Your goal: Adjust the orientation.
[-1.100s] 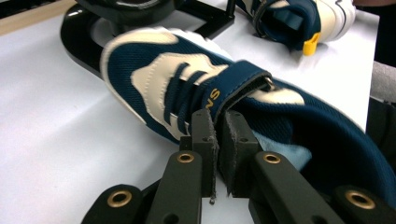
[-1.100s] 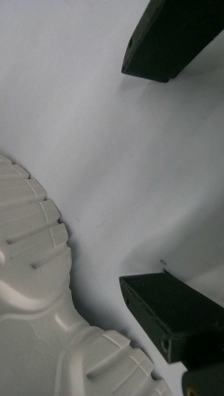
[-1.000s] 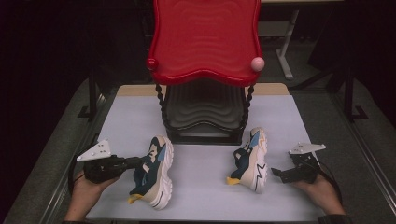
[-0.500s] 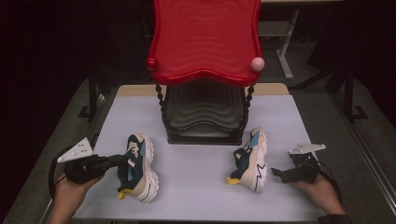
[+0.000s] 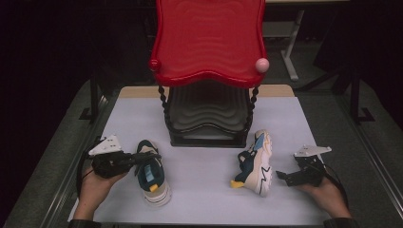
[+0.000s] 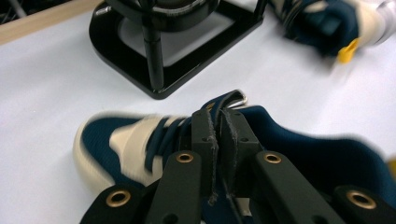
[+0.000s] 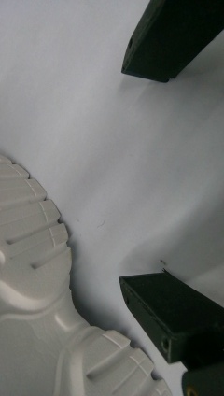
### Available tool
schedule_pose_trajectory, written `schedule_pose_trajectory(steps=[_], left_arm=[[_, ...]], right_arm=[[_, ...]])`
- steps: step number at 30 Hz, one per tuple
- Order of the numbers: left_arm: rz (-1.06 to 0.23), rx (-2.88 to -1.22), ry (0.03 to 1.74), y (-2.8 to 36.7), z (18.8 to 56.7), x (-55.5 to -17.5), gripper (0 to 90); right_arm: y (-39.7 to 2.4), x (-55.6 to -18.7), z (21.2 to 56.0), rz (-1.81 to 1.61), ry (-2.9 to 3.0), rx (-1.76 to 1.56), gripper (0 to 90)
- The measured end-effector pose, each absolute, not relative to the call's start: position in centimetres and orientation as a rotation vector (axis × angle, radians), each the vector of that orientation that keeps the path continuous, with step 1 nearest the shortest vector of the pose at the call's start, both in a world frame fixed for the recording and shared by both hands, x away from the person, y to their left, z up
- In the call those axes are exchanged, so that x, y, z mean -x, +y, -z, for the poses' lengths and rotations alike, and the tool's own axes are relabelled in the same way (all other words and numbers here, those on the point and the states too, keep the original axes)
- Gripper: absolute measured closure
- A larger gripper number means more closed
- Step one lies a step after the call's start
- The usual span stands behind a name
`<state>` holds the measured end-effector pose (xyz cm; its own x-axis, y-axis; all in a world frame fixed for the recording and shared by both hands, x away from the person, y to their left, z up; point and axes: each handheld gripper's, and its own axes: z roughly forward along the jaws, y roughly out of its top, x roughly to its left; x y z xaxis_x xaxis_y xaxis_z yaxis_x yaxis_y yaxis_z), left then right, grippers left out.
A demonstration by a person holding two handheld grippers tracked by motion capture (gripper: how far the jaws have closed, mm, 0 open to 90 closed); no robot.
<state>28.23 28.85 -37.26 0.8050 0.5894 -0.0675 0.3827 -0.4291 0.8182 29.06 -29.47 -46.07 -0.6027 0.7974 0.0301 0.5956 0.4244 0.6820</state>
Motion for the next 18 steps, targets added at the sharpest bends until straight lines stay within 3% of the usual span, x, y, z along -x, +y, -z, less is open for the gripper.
schedule_pose_trajectory(steps=[5, 7, 9, 18], left_arm=[[-0.283, -2.067, 0.744, 29.1, 37.4, -28.2, 83.3], [-0.286, -2.04, 0.745, 29.2, 37.2, -27.9, 78.2], [-0.277, -2.005, 0.722, 29.0, 36.6, -27.3, 73.2], [-0.152, -2.026, 0.587, 26.6, 36.1, -24.2, 67.0]], right_arm=[[-29.5, -29.1, 46.1, -0.961, 2.385, -1.199, 0.8], [-29.5, -29.1, 46.1, -0.961, 2.385, -1.199, 0.8], [-29.5, -29.1, 46.1, -0.961, 2.385, -1.2, 0.8], [-29.5, -29.1, 46.1, -0.962, 2.385, -1.2, 0.8]])
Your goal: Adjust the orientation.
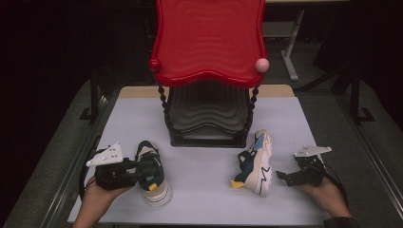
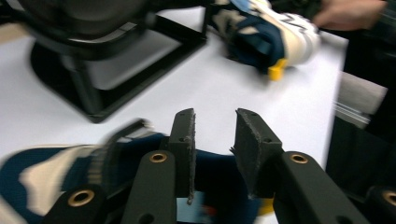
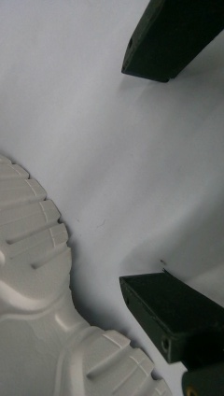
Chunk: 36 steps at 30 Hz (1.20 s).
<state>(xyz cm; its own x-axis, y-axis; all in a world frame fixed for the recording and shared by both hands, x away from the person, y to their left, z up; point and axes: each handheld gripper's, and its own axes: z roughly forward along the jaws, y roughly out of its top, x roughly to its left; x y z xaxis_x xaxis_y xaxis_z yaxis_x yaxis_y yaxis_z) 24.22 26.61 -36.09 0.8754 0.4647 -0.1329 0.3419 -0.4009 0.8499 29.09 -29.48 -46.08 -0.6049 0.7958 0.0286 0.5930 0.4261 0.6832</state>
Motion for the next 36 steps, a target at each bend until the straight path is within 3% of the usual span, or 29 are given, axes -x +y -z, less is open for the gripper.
schedule_pose_trajectory(steps=[5, 9, 22, 25, 32, 36], left_arm=[[-0.128, -2.064, 0.587, 26.3, 37.2, -23.0, 66.5], [-0.114, -2.076, 0.589, 26.9, 37.5, -23.0, 76.7], [-0.131, -2.05, 0.611, 31.1, 36.6, -21.9, 79.3], [-0.139, -2.042, 0.613, 31.3, 36.3, -21.9, 72.4], [-0.169, -2.02, 0.615, 31.6, 35.1, -23.7, 68.9], [-0.199, -2.02, 0.647, 31.7, 35.0, -25.0, 61.5]], right_arm=[[-29.5, -29.1, 46.1, -0.961, 2.387, -1.198, 0.8], [-29.5, -29.1, 46.1, -0.96, 2.386, -1.2, 0.8], [-29.5, -29.1, 46.1, -0.961, 2.387, -1.199, 0.8], [-29.5, -29.1, 46.1, -0.96, 2.387, -1.199, 0.8], [-29.5, -29.1, 46.1, -0.961, 2.385, -1.199, 0.8], [-29.5, -29.1, 46.1, -0.961, 2.385, -1.199, 0.8]])
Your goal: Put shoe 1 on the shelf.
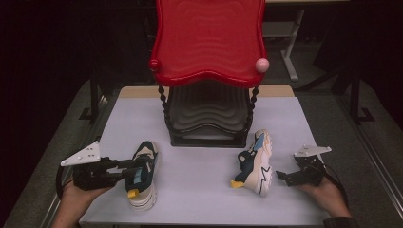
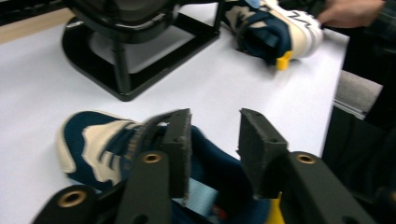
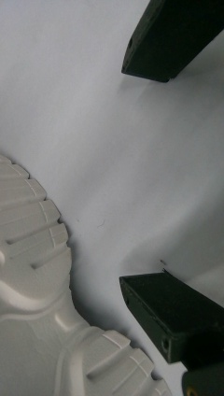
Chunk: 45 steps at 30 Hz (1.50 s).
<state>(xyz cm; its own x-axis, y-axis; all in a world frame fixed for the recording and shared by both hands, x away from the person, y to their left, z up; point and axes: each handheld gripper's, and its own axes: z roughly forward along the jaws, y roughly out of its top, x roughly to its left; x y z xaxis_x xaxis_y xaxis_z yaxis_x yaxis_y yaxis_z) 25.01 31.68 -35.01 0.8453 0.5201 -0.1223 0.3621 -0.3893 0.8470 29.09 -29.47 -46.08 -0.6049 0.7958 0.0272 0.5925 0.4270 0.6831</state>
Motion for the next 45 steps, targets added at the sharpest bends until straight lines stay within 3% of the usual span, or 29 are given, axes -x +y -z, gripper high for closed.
schedule_pose_trajectory(steps=[12, 18, 23, 33, 45], left_arm=[[-0.228, -2.077, 0.687, 30.9, 36.2, -28.3, 44.6], [-0.225, -2.148, 0.68, 30.4, 37.4, -29.2, 43.0], [-0.205, -2.15, 0.688, 30.7, 38.2, -29.6, 46.8], [-0.169, -2.103, 0.678, 30.9, 39.2, -29.8, 66.8], [-0.152, -2.055, 0.7, 31.9, 38.9, -29.7, 73.6]], right_arm=[[-29.5, -29.1, 46.1, -0.96, 2.384, -1.2, 0.8], [-29.5, -29.1, 46.1, -0.961, 2.385, -1.199, 0.8], [-29.5, -29.1, 46.1, -0.96, 2.384, -1.199, 0.8], [-29.5, -29.1, 46.1, -0.961, 2.384, -1.199, 0.8], [-29.5, -29.1, 46.1, -0.961, 2.385, -1.2, 0.8]])
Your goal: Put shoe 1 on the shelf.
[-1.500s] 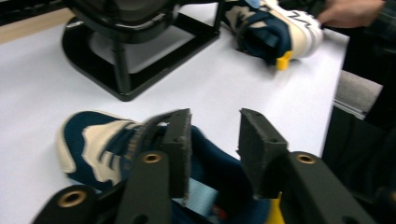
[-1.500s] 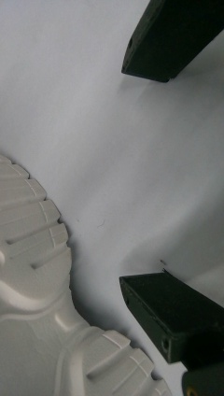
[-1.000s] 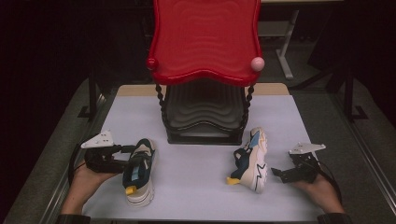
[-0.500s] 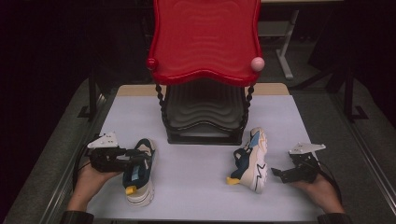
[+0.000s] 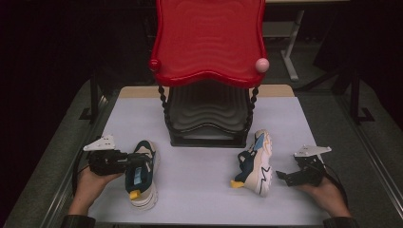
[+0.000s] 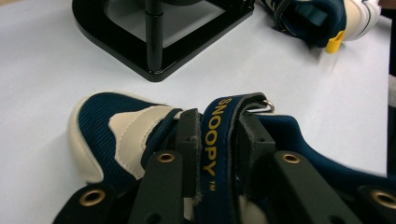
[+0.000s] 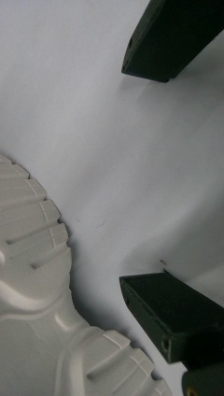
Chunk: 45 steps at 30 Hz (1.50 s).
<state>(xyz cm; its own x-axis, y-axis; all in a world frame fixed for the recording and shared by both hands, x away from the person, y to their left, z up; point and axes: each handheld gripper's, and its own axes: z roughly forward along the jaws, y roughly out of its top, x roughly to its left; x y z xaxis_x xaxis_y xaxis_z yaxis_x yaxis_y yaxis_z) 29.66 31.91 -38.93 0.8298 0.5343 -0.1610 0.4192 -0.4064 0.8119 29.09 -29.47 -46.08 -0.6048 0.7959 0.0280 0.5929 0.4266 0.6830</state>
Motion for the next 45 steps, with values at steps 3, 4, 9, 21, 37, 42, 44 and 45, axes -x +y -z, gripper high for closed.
schedule_pose_trajectory(steps=[3, 4, 9, 21, 37, 42, 44, 45], left_arm=[[-0.159, -2.036, 0.712, 32.4, 38.8, -29.5, 73.8], [-0.162, -2.029, 0.716, 32.6, 38.7, -29.5, 73.8], [-0.174, -1.984, 0.73, 32.9, 37.8, -29.2, 73.7], [-0.21, -1.915, 0.723, 32.9, 34.2, -29.6, 73.8], [-0.301, -1.867, 0.656, 32.2, 25.8, -30.9, 73.8], [-0.324, -1.848, 0.624, 32.0, 23.2, -31.3, 73.8], [-0.338, -1.849, 0.604, 31.8, 21.5, -31.8, 73.9], [-0.345, -1.848, 0.6, 31.7, 21.0, -31.9, 73.9]], right_arm=[[-29.5, -29.1, 46.1, -0.961, 2.385, -1.199, 0.8], [-29.5, -29.1, 46.1, -0.961, 2.385, -1.2, 0.8], [-29.5, -29.1, 46.1, -0.961, 2.385, -1.199, 0.8], [-29.5, -29.1, 46.1, -0.96, 2.385, -1.204, 0.8], [-29.5, -29.1, 46.1, -0.962, 2.382, -1.201, 0.8], [-29.4, -29.1, 46.1, -0.965, 2.384, -1.206, 0.8], [-29.5, -29.1, 46.1, -0.963, 2.386, -1.2, 0.8], [-29.5, -29.1, 46.1, -0.962, 2.385, -1.207, 0.8]])
